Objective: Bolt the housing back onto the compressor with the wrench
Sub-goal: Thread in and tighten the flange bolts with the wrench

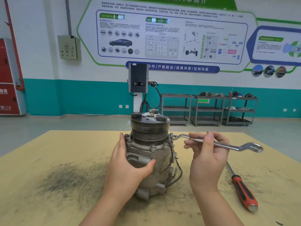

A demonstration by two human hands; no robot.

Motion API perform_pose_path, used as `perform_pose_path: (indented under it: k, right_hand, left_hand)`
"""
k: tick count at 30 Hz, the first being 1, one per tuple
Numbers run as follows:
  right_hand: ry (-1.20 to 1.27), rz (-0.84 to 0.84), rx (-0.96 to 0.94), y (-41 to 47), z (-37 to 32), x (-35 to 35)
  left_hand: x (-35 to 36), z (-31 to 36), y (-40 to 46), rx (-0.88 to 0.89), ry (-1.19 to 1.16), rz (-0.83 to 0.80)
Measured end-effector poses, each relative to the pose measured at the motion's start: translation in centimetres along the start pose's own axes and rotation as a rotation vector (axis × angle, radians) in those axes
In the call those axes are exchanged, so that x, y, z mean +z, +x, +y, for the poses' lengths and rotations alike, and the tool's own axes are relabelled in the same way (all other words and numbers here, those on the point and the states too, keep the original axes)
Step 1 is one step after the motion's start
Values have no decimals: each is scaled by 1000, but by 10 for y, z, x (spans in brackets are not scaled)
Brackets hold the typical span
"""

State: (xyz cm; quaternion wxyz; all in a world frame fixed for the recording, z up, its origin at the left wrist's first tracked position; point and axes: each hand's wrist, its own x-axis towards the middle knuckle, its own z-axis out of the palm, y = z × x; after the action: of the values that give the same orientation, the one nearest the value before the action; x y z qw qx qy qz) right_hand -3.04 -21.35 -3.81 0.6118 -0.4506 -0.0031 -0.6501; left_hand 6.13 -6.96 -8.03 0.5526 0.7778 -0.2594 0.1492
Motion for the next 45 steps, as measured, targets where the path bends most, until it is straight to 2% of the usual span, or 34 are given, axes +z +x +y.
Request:
perform_pose_path:
  k: [3,6,11,17,20,23,26,33,39,45]
  right_hand:
    - [119,53,210,10,2,-3]
    - [166,49,323,16,5,-3]
    - [170,-33,373,14,4,1]
    - [147,-183,394,11,-1,4]
    - [165,-205,439,16,-2,3]
    - [226,-220,563,24,1,2]
    - [258,-241,638,30,8,1]
    - [227,-243,572,32,10,9]
    - [-22,-163,192,-10,4,11]
    - [-132,-150,-103,-28,6,10]
  left_hand:
    - [-22,-11,16,-25,-39,-170]
    - [-39,-19,25,-11,-22,-186]
    - [-56,-30,30,-67,-37,-120]
    - [-38,-17,19,-52,-282,-254]
    - [-20,-5,13,-45,-317,-186]
    - [-12,-1,12,-72,-309,-91]
    - [-12,0,11,-71,-329,-62]
    - [-15,-1,14,-99,-401,-106]
    - [-17,-6,16,-94,-411,-151]
    - [-11,-1,13,-45,-305,-93]
